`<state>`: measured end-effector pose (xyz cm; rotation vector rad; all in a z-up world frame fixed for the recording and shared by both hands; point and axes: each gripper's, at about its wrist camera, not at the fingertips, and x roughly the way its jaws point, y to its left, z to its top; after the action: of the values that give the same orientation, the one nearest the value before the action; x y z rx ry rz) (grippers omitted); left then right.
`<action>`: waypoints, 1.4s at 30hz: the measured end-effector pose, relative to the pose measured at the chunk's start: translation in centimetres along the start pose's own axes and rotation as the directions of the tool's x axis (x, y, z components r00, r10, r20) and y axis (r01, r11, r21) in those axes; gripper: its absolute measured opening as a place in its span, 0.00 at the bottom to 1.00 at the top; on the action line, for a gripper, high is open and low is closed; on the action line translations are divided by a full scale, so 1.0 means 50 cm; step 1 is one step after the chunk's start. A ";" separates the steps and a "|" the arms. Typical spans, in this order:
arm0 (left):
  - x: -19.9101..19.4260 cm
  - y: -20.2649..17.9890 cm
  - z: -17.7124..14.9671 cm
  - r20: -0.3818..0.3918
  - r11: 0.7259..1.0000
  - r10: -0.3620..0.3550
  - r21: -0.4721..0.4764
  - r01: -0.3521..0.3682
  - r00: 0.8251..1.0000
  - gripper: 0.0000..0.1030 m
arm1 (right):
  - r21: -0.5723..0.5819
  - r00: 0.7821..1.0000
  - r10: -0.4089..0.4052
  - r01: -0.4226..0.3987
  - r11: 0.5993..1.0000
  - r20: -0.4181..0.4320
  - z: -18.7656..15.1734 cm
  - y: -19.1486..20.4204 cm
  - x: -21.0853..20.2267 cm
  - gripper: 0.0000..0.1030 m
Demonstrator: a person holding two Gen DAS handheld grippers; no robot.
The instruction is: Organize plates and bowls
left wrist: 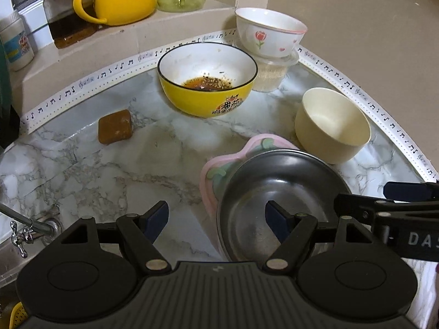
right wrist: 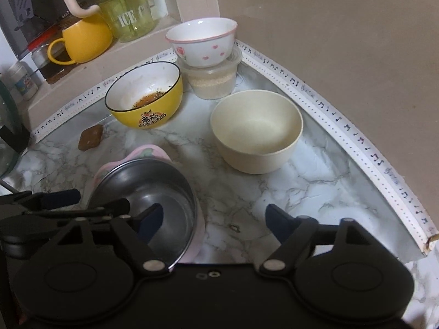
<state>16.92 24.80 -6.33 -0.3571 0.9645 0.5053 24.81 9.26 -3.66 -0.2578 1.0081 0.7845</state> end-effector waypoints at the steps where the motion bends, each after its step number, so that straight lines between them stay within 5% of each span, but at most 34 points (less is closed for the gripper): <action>1: 0.002 0.000 0.000 -0.003 1.000 -0.001 -0.002 0.001 1.000 0.75 | -0.002 1.000 0.003 -0.003 1.000 -0.004 0.000 0.001 0.006 0.74; 13: 0.006 0.002 -0.003 -0.007 1.000 -0.013 0.006 0.013 1.000 0.74 | 0.014 0.999 0.029 -0.029 0.999 -0.039 0.001 0.000 0.036 0.57; 18: 0.007 0.000 -0.001 -0.021 1.000 -0.008 0.006 0.009 1.000 0.54 | 0.002 0.999 0.029 -0.029 1.000 -0.038 0.003 0.004 0.037 0.36; 20: 0.008 -0.001 -0.002 -0.028 1.000 -0.002 0.013 0.003 1.000 0.38 | -0.006 0.998 0.039 -0.039 0.999 -0.045 0.002 0.007 0.038 0.26; 27: 0.007 0.000 -0.013 -0.065 1.000 0.000 0.022 0.002 0.998 0.20 | -0.071 0.998 0.036 -0.039 0.997 -0.045 -0.006 0.029 0.031 0.09; 30: 0.000 -0.003 -0.014 -0.055 1.000 -0.010 0.022 0.011 0.998 0.10 | -0.084 0.999 0.028 -0.031 0.996 -0.040 -0.009 0.035 0.027 0.09; 42: -0.029 -0.023 -0.021 -0.028 0.998 -0.003 0.056 0.005 1.000 0.09 | -0.067 1.000 0.019 -0.020 0.998 -0.021 -0.020 0.031 -0.001 0.07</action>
<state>16.17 22.95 -5.59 -0.3160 1.0025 0.4700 23.06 9.78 -3.90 -0.3152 1.0054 0.8360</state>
